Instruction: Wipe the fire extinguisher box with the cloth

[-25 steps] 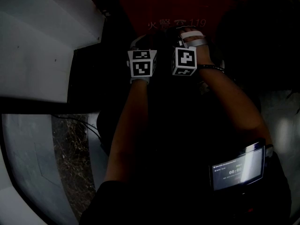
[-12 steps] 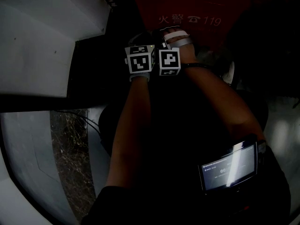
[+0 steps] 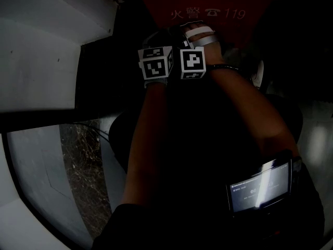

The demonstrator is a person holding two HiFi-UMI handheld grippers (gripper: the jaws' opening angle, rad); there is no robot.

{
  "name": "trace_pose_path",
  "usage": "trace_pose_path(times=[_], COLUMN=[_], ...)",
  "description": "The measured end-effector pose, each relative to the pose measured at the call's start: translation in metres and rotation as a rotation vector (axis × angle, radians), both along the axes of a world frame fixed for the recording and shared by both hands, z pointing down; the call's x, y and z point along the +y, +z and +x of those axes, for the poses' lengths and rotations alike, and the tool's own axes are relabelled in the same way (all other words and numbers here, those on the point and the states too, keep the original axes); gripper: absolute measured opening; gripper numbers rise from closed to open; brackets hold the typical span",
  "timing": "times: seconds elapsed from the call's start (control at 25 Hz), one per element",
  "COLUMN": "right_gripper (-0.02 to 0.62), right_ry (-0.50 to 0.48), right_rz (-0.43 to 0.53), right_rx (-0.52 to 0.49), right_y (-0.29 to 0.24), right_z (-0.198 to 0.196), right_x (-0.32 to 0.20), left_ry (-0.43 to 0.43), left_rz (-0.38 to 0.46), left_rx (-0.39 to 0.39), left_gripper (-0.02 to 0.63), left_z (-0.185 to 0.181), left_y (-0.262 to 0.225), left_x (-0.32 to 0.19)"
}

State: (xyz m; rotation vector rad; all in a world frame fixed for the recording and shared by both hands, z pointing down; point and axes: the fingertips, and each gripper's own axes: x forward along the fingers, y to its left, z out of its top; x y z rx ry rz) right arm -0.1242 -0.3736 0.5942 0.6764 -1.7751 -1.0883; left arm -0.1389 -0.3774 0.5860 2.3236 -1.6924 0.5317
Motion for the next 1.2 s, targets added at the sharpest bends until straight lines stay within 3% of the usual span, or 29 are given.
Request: trace_pose_path(times=[0.36,0.6,0.88,1.2], right_gripper=[0.035,0.035,0.034,0.035], right_ry=[0.071,0.142,0.174,0.229], right_rz=[0.005,-0.064,-0.067,-0.08], right_rx=[0.076,0.067,0.157,0.197], right_y=[-0.002,0.0,-0.003,-0.007], right_z=[0.051,0.097,0.152,0.214], right_x=[0.0,0.001,0.002,0.004], left_ry=[0.121,0.183,0.199,0.259], left_rz=[0.05,0.06,0.049,0.033], left_rx=[-0.037,-0.034,0.04,0.021], left_gripper=[0.0,0.0,0.0,0.0], left_z=[0.054,0.102,0.158,0.217], left_y=[-0.005,-0.003,0.002,0.013], left_x=[-0.003,-0.001,0.0,0.005])
